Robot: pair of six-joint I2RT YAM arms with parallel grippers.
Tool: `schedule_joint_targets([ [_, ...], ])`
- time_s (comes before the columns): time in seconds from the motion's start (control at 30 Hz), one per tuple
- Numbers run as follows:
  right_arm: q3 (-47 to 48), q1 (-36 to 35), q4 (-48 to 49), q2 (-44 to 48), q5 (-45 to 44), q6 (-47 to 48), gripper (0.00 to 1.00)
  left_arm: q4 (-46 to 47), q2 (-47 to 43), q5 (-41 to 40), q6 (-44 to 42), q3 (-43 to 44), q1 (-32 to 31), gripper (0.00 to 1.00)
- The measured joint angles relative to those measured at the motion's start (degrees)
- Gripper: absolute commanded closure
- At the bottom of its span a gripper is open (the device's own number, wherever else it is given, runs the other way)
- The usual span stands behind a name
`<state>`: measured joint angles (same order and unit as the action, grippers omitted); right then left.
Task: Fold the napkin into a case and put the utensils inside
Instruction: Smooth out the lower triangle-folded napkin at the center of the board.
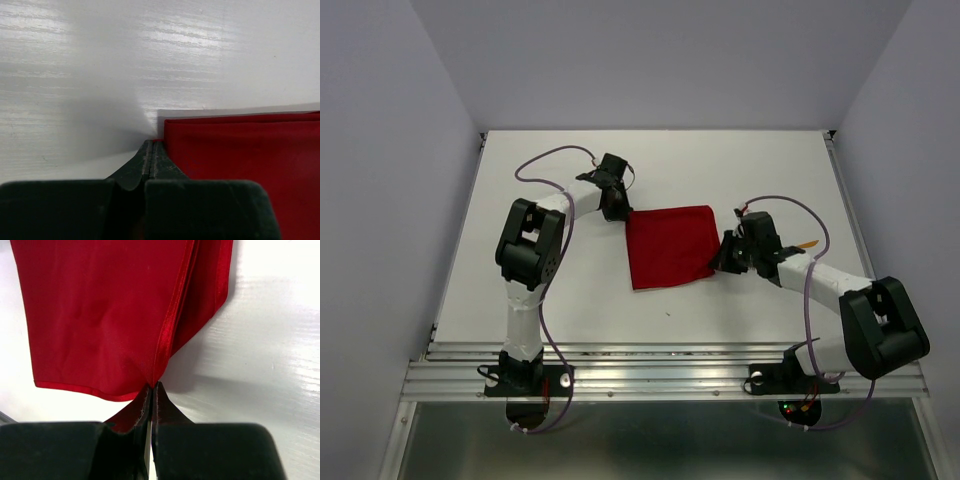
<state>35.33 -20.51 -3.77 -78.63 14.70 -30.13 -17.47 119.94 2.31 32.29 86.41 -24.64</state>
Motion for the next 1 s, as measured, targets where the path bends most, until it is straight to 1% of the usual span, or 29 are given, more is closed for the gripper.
schedule_joint_targets([
  [0.6, 0.90, 0.00, -3.32, 0.42, -2.67, 1.75, 0.99, -0.07, 0.66, 2.36, -1.03, 0.76, 1.40, 1.00],
  [0.73, 1.64, 0.00, -3.78, 0.26, -2.71, 2.32, 0.96, 0.09, 1.22, 3.23, -1.40, 1.53, 1.51, 1.00],
  [0.8, 2.64, 0.00, -4.17, -0.35, -2.71, 2.99, 0.87, 0.09, 1.51, 3.65, -1.46, 1.86, 1.53, 1.00],
  [0.83, 3.21, 0.00, -4.33, -0.79, -2.73, 3.41, 0.74, 0.09, 1.66, 3.82, -1.51, 2.01, 1.53, 1.00],
  [0.87, 3.63, 0.00, -4.42, -1.25, -2.80, 3.58, 0.63, 0.11, 1.79, 4.00, -1.55, 2.23, 1.57, 1.00],
  [0.9, 4.00, 0.00, -4.57, -1.64, -2.93, 3.85, 0.56, 0.15, 1.95, 4.22, -1.62, 2.38, 1.60, 1.00],
  [0.97, 4.59, 0.00, -4.96, -2.38, -3.28, 4.85, 0.46, 0.35, 2.16, 4.72, -1.70, 2.60, 1.64, 1.00],
  [1.0, 4.81, 0.00, -5.22, -2.56, -3.43, 5.20, 0.45, 0.39, 2.19, 4.79, -1.77, 2.60, 1.64, 1.00],
])
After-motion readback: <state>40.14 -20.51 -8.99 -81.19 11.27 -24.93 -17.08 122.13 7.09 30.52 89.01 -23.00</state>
